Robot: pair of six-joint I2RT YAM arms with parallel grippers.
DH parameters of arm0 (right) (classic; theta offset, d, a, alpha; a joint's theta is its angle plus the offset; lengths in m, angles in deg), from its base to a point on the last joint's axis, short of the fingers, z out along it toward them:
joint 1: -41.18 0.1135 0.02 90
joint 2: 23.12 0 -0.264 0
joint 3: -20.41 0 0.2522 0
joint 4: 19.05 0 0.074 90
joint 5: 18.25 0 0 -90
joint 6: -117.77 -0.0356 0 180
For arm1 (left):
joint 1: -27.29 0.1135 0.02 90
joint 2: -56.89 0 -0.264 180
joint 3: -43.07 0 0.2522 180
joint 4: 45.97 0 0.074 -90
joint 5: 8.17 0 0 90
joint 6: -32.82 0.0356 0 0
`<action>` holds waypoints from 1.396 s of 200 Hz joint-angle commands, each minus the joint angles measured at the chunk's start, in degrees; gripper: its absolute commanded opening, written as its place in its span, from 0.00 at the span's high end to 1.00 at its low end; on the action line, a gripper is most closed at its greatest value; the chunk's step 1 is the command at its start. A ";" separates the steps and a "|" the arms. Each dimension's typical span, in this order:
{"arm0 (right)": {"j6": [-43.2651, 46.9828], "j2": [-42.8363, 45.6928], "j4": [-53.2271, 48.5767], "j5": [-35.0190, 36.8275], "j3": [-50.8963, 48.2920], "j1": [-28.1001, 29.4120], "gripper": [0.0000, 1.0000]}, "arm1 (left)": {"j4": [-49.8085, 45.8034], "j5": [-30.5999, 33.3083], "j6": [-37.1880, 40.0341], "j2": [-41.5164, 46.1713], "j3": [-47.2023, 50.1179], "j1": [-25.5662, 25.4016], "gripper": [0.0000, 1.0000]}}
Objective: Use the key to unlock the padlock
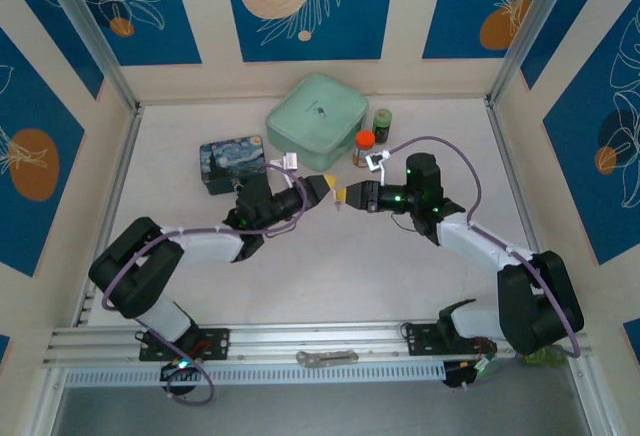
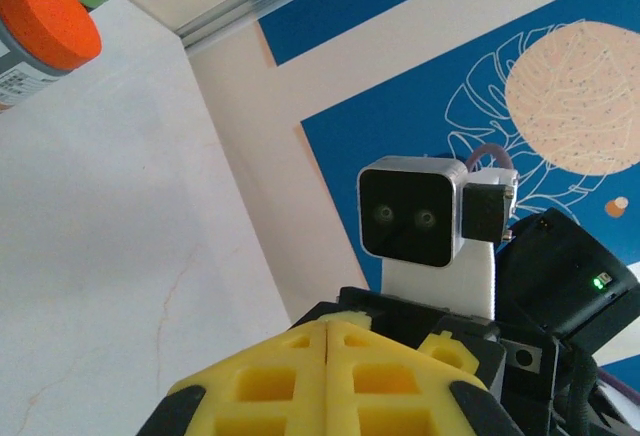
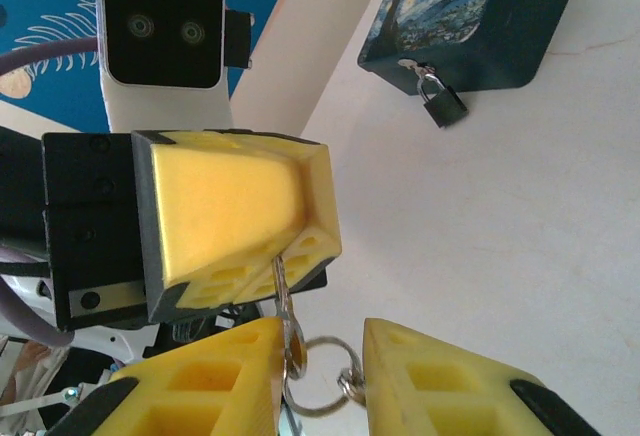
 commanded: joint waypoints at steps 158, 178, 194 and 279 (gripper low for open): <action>-2.40 -1.10 4.36 0.59 -1.12 1.33 0.86 | 8.76 6.60 -4.39 -2.22 2.26 -2.11 1.00; -2.48 -1.92 4.84 0.41 -0.89 1.41 0.82 | 9.53 6.43 -4.93 -2.87 1.99 -2.49 1.00; -2.66 -2.46 5.42 0.32 -0.56 1.46 0.81 | 10.00 6.13 -5.55 -3.36 1.71 -2.87 1.00; -1.42 -1.45 3.27 0.14 -0.45 -0.45 1.00 | 9.31 6.61 -4.87 -2.39 2.86 -0.83 0.18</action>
